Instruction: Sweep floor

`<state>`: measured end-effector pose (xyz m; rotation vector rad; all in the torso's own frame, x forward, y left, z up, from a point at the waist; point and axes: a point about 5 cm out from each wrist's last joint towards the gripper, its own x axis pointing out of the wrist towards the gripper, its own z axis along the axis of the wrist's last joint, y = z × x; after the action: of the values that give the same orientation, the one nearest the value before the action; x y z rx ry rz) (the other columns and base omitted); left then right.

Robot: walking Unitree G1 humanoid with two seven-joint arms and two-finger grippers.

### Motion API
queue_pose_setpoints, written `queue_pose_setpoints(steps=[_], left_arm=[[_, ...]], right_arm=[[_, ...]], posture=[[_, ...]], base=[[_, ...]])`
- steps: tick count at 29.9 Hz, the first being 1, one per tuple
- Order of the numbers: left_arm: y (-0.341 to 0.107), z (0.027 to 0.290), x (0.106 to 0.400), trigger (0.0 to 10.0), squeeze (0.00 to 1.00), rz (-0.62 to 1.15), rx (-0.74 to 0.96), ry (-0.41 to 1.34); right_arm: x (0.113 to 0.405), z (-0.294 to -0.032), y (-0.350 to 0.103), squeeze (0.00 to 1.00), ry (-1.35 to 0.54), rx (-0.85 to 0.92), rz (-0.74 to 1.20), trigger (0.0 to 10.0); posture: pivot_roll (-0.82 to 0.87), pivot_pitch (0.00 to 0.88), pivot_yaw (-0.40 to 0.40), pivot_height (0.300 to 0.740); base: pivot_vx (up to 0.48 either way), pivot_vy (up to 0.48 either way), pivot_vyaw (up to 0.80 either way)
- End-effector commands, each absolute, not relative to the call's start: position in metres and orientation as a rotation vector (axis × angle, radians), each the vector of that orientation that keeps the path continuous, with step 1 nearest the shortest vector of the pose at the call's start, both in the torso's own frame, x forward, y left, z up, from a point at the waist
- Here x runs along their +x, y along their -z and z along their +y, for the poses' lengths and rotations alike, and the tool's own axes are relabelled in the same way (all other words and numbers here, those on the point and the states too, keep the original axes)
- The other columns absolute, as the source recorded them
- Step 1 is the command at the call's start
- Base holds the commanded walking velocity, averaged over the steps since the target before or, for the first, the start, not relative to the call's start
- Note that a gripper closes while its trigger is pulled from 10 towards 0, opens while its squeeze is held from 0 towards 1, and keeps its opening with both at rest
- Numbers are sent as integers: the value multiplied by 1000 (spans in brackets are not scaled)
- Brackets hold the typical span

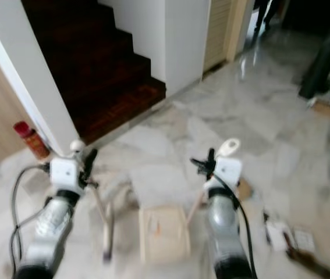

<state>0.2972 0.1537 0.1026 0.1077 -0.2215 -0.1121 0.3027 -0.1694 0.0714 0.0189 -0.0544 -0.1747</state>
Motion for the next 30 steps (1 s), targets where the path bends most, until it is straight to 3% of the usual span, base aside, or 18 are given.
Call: queue_pose_setpoints(steps=[1, 11, 23, 30], left_arm=[[-111, 162, 299, 10000, 0, -257, 135, 92], [-112, 160, 299, 10000, 0, -256, 130, 97], [-112, 160, 299, 10000, 0, -256, 133, 102], [-112, 161, 299, 10000, 0, -255, 133, 103]], right_arm=[[310, -162, -86, 0, 155, 28, -122, 10000], [310, -163, -87, 0, 154, 26, -123, 10000], [310, -160, -86, 0, 144, 31, -121, 10000], [311, -159, -85, 0, 139, 49, -114, 10000]], posture=[[63, 0, 32, 740], [63, 0, 32, 740], [64, 0, 37, 740], [64, 0, 41, 740]], base=[[0, 379, 613], [0, 374, 48], [0, 361, 800], [0, 345, 125]])
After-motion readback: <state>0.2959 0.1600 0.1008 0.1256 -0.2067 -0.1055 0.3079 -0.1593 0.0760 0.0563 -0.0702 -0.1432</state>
